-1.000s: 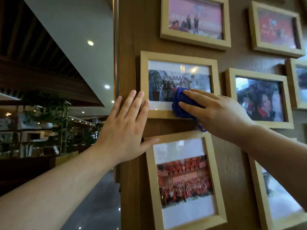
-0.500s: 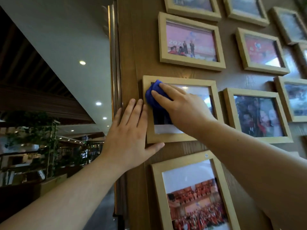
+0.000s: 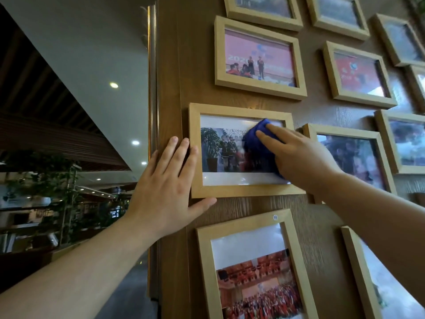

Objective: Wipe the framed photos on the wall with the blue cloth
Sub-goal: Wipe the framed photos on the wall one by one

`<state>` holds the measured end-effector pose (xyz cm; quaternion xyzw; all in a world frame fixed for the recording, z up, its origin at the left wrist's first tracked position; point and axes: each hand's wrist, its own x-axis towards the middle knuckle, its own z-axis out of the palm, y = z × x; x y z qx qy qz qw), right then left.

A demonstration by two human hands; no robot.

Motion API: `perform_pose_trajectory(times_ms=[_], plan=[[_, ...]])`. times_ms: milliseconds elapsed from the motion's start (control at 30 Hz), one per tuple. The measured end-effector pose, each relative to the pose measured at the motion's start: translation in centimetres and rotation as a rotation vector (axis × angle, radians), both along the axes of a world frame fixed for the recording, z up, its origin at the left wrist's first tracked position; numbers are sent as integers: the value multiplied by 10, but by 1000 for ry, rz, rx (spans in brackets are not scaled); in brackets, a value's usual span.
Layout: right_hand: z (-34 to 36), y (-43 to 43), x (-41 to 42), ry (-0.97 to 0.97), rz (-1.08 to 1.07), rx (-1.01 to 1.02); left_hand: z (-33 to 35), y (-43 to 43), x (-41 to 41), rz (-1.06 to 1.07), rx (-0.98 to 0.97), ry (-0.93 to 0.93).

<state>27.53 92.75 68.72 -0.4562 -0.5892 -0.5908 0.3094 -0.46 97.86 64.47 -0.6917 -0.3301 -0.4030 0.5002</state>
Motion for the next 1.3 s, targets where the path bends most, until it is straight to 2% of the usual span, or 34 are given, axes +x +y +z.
perform_pose_trajectory(times_ms=[200,300,567,700,833,1067,1300], plan=[[-21,0,-77,-254,142,-28,1,0,0,3,-16,2],[-24,1,-77,-255,163,-46,2,-1,-2,13,-5,9],[-27,-14,6,-283,-47,-57,1,1,-1,42,-2,-2],[-31,-20,30,-210,-84,-54,0,2,1,28,-4,-5],[-29,-15,6,-194,-12,-48,0,1,0,26,8,-2],[-31,-8,-71,-362,105,-64,0,-1,0,21,13,2],[-32,-12,-37,-325,43,-65,0,-1,-1,33,18,9]])
